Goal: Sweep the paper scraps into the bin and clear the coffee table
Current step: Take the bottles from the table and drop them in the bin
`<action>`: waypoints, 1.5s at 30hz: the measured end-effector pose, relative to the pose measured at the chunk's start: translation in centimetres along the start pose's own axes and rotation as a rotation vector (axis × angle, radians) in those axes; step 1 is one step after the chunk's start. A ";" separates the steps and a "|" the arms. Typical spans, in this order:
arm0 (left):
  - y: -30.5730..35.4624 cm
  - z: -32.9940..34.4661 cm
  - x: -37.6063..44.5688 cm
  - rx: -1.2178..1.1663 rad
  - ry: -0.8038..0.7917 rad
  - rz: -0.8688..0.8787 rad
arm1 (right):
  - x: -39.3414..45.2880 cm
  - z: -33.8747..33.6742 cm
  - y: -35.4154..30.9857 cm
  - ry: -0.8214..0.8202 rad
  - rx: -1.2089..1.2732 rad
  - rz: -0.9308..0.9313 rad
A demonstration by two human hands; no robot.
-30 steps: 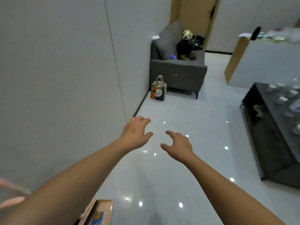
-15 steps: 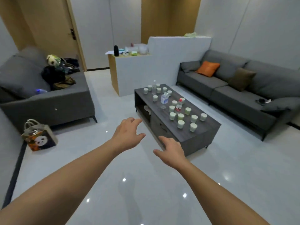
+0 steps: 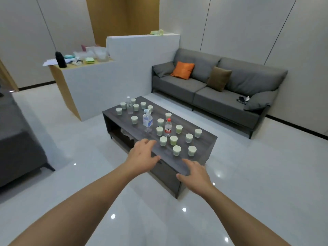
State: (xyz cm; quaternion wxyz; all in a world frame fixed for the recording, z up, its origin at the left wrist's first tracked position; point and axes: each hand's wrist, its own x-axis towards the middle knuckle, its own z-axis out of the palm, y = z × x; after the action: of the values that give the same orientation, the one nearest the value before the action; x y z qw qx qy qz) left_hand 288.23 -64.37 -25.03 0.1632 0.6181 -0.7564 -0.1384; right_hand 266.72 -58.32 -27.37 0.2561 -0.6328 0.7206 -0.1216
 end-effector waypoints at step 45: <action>-33.0 23.1 71.5 -0.243 -0.469 -0.207 | 75.2 12.0 -4.4 -0.060 0.063 0.687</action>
State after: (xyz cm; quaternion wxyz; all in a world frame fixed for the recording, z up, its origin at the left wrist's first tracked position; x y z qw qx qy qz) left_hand 294.85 -140.78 -54.19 0.0416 0.6192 -0.6841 -0.3831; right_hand 271.63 -130.58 -51.38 0.3224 -0.3484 0.8796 -0.0320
